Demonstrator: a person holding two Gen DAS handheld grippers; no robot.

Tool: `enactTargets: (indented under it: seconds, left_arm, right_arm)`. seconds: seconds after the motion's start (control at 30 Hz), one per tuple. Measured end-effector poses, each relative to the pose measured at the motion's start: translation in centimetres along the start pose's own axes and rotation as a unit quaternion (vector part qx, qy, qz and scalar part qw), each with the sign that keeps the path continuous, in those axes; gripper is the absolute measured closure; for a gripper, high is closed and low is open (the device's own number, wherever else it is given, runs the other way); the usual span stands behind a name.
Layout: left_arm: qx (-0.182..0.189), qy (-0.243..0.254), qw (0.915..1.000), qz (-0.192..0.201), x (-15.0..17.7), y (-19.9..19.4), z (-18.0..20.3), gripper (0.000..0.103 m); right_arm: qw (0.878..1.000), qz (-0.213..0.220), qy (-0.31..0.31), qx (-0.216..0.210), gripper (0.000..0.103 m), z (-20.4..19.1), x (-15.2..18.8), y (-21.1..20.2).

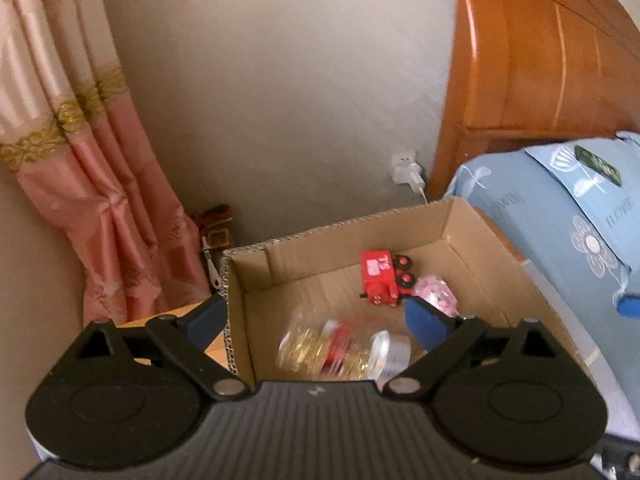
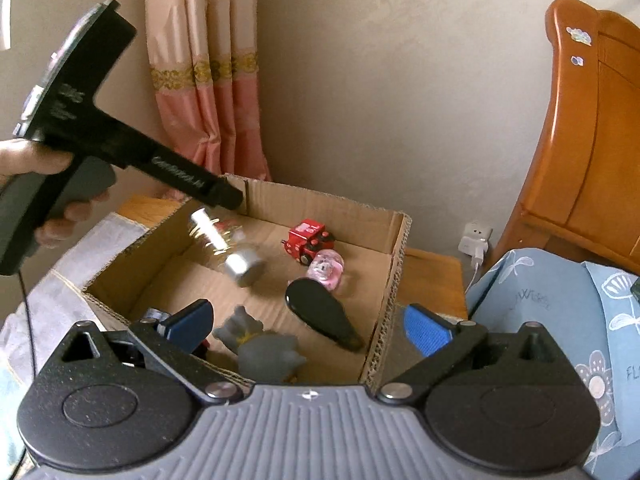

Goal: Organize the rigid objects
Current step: 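Carry the capsule jar and correction tape into the cardboard box and release both, then move the left tool to the light-blue round case and the right tool to the clear container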

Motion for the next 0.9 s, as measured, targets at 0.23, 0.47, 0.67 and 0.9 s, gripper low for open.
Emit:
enactTargets:
  seconds: [0.23,0.47,0.67,0.9]
  left_arm:
    - [0.002,0.012,0.9999,0.011,0.7,-2.2,-0.2,0.007]
    - [-0.001,0.027,0.9993,0.025,2.9,-5.5,-0.2,0.005]
    - [0.008,0.018,0.9991,0.036,5.4,-8.1,0.2,0.002]
    - [0.014,0.009,0.9996,0.023,10.8,-9.4,1.0,0.002]
  right_arm:
    - [1.0,-0.001,-0.009,-0.002,0.0,-1.0,0.6,-1.2]
    - [1.0,-0.006,-0.004,-0.002,0.0,-2.0,2.1,-2.7]
    - [0.999,-0.011,0.008,0.03,0.0,-2.1,5.0,-4.0]
    - [0.998,-0.047,0.038,0.034,0.0,-2.3,9.7,-4.3]
Point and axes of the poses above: each gripper's, at about its wrist camera, not at the fingertips, and y roughly the way its jaws point, z to its right, x to its underside, the point moved 7 cm from there along y, roughly the way its jaws point, and after that the axes turned 1 degree about -y, right-handed, at the moved point
